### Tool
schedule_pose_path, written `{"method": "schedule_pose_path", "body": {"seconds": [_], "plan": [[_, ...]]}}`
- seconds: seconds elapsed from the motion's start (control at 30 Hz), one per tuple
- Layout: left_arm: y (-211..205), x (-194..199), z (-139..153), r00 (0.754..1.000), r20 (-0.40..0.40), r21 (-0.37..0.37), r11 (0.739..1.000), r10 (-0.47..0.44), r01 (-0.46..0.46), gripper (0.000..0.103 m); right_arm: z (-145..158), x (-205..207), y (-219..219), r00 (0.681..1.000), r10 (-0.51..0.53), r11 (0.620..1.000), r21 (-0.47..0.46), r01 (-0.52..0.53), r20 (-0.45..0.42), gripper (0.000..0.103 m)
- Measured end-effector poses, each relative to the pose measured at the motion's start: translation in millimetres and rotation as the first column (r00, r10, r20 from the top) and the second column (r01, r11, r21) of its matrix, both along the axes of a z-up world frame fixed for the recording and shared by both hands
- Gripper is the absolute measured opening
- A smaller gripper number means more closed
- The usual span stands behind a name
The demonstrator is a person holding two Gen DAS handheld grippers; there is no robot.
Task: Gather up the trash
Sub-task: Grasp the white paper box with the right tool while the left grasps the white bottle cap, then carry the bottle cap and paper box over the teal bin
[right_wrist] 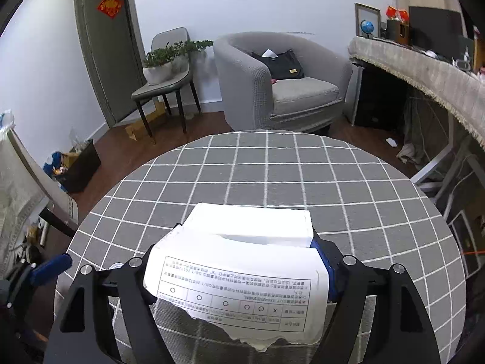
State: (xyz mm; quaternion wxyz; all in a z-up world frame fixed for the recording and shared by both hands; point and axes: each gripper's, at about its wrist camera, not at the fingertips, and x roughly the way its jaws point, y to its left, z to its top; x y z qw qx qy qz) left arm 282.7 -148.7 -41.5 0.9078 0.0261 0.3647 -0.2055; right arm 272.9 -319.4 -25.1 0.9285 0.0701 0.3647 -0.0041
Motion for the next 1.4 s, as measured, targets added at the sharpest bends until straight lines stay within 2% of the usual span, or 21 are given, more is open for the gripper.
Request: {"method": "schedule_pose_path", "body": {"seconds": [0.13,0.4,0.53,0.63,0.7,0.97,1.07,1.17,1.4], "plan": [[-5,4,-4,0.999,-0.033,0.016,1.0,0.008,-0.008,0.073,-2,-2,-7,1.0,0.007,1.0,0.013,-0.007,-0.005,0.077],[-17,14,-11,0.997,-0.073,0.1,0.995,0.029,-0.021,0.054,-2,-6,-15,1.0,0.023,1.0,0.016,-0.023,-0.008,0.077],[-12,23,-12,0.993,-0.106,0.073,0.996,0.06,-0.052,0.048,-5,-7,-18,1.0,0.022,1.0,0.01,-0.022,-0.016,0.077],[-12,27,-13,0.991,-0.115,0.081,0.995,0.063,-0.054,0.044,-7,-8,-20,0.999,0.023,1.0,0.005,-0.023,-0.024,0.077],[-16,25,-13,0.992,-0.111,0.092,0.995,0.052,-0.042,0.034,-8,-8,-21,0.999,0.023,1.0,0.007,-0.023,-0.026,0.077],[-14,16,-10,0.995,-0.095,0.084,0.996,0.029,-0.021,0.033,-3,-10,-16,0.999,0.041,0.999,0.024,-0.04,-0.016,0.077],[-5,9,-5,0.996,-0.088,0.06,0.998,0.033,-0.028,0.033,-1,-11,-12,0.999,0.052,0.998,0.028,-0.052,-0.013,0.077],[-1,1,-3,0.997,-0.069,0.054,0.998,0.037,-0.034,0.033,3,-10,-5,0.996,0.089,0.995,0.053,-0.088,-0.002,0.077],[35,-10,2,0.996,-0.023,0.03,0.995,0.091,-0.091,0.033,10,-16,24,0.984,0.177,0.984,0.027,-0.177,0.017,0.077]]}}
